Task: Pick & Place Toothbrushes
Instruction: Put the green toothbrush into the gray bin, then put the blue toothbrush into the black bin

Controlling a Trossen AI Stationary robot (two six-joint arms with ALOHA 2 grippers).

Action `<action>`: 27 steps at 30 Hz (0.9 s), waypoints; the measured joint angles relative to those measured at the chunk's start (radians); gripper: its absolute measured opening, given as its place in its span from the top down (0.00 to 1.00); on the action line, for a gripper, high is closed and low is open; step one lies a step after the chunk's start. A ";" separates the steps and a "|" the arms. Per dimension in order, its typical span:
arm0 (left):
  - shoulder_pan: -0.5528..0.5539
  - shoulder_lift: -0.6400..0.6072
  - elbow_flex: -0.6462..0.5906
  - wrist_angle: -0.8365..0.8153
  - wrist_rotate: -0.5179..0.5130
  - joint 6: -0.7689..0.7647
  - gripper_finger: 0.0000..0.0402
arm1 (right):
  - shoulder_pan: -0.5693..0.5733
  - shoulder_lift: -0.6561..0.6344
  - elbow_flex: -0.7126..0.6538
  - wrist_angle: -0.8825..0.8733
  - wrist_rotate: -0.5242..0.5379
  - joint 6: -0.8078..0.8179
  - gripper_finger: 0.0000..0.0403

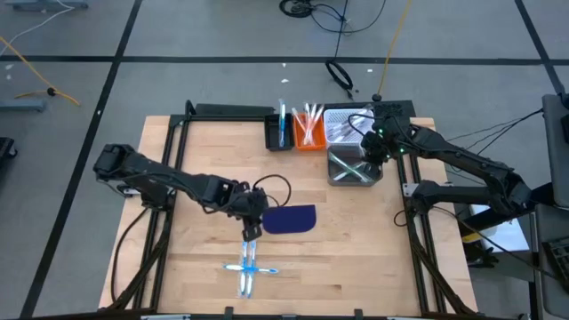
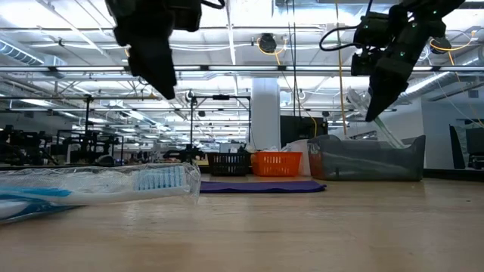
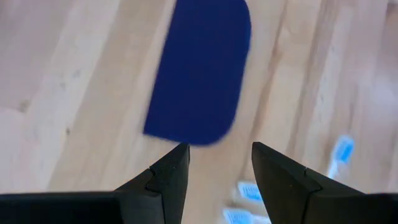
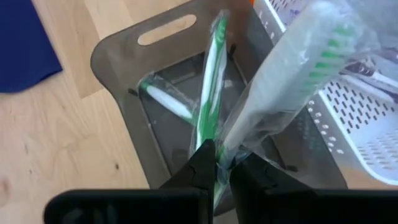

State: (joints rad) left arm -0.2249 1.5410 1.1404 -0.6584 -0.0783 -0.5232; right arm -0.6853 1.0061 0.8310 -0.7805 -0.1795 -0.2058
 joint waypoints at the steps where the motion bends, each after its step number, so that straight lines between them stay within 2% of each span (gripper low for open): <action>1: -0.010 -0.001 0.000 -0.006 0.000 -0.009 0.56 | 0.000 0.000 0.000 -0.004 0.000 0.000 0.95; 9: -0.076 0.000 0.000 -0.005 -0.013 -0.054 0.56 | 0.000 0.002 0.000 -0.005 0.000 0.001 0.84; 27: -0.174 0.000 0.000 -0.079 -0.022 -0.146 0.56 | 0.000 0.001 0.000 0.005 -0.006 0.002 0.74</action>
State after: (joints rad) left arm -0.3991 1.5410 1.1404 -0.7371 -0.1007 -0.6690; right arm -0.6853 1.0073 0.8310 -0.7750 -0.1857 -0.2035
